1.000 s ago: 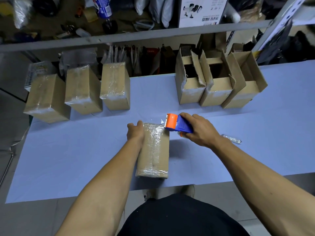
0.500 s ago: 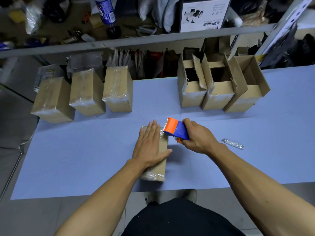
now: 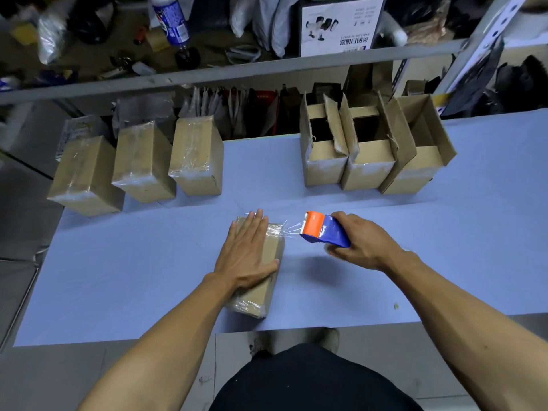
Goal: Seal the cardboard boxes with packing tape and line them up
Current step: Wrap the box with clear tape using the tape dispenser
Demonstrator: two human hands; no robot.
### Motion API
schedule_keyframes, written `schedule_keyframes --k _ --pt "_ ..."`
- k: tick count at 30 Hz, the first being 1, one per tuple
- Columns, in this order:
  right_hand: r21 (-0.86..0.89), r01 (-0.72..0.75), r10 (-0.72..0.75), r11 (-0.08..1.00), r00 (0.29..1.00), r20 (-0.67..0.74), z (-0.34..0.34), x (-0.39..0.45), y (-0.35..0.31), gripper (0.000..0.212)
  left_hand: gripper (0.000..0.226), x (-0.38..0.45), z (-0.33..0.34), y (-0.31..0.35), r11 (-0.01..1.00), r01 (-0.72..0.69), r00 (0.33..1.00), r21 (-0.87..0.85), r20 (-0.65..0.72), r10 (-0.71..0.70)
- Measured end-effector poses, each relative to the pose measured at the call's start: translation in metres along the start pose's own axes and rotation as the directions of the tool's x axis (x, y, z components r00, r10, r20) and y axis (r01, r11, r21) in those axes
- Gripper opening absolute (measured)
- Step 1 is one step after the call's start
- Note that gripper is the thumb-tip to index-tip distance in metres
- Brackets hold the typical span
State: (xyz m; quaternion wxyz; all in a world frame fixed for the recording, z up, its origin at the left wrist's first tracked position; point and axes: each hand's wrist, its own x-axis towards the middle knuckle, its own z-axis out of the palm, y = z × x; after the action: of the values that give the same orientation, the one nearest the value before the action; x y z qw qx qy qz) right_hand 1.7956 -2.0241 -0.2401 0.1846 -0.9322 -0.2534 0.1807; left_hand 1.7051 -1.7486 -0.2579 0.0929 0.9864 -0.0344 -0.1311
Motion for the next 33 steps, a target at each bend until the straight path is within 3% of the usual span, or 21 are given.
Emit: schedule_keyframes --k 4,10,14,17,22,24,27,29,33 --pt "-0.133 -0.016 0.016 0.991 1.000 -0.006 0.000 -0.001 -0.011 0.076 0.102 0.002 0.005 0.006 1.000 -0.007 1.000 0.022 -0.006 0.007" --pt "-0.219 -0.134 0.129 0.967 0.991 -0.037 0.015 0.009 -0.048 0.067 0.101 0.000 0.006 0.013 0.999 0.016 1.000 0.045 0.000 -0.016" --pt "-0.241 -0.229 0.200 0.943 0.970 -0.140 0.027 0.028 -0.088 0.054 0.099 -0.003 0.009 0.022 0.993 0.115 0.993 -0.022 -0.022 -0.116" --pt "-0.308 -0.286 0.257 0.907 0.957 -0.131 0.036 0.043 -0.097 0.052 0.098 -0.006 0.011 0.029 0.990 0.133 0.991 -0.045 -0.019 -0.134" --pt "-0.167 -0.329 0.326 0.929 0.944 -0.047 0.055 0.049 -0.093 0.072 0.099 -0.009 0.009 0.018 0.978 0.119 0.992 -0.171 -0.027 -0.125" --pt "-0.065 -0.337 0.337 0.939 0.941 -0.012 0.060 0.047 -0.088 0.072 0.086 -0.012 0.005 0.014 0.901 0.094 0.978 -0.424 -0.132 -0.164" --pt "0.065 -0.323 0.321 0.944 0.946 0.041 0.067 0.042 -0.082 0.065 0.058 -0.020 -0.004 0.009 0.663 0.161 0.852 -0.731 -0.236 -0.467" --pt "0.140 -0.297 0.290 0.945 0.954 0.073 0.072 0.039 -0.080 0.061 0.052 -0.020 -0.006 0.001 0.517 0.252 0.789 -0.818 -0.135 -0.599" --pt "0.208 -0.337 0.348 0.918 0.937 -0.020 0.079 0.037 -0.085 0.053 0.051 -0.012 -0.004 -0.011 0.342 0.282 0.768 -0.897 -0.003 -0.640"
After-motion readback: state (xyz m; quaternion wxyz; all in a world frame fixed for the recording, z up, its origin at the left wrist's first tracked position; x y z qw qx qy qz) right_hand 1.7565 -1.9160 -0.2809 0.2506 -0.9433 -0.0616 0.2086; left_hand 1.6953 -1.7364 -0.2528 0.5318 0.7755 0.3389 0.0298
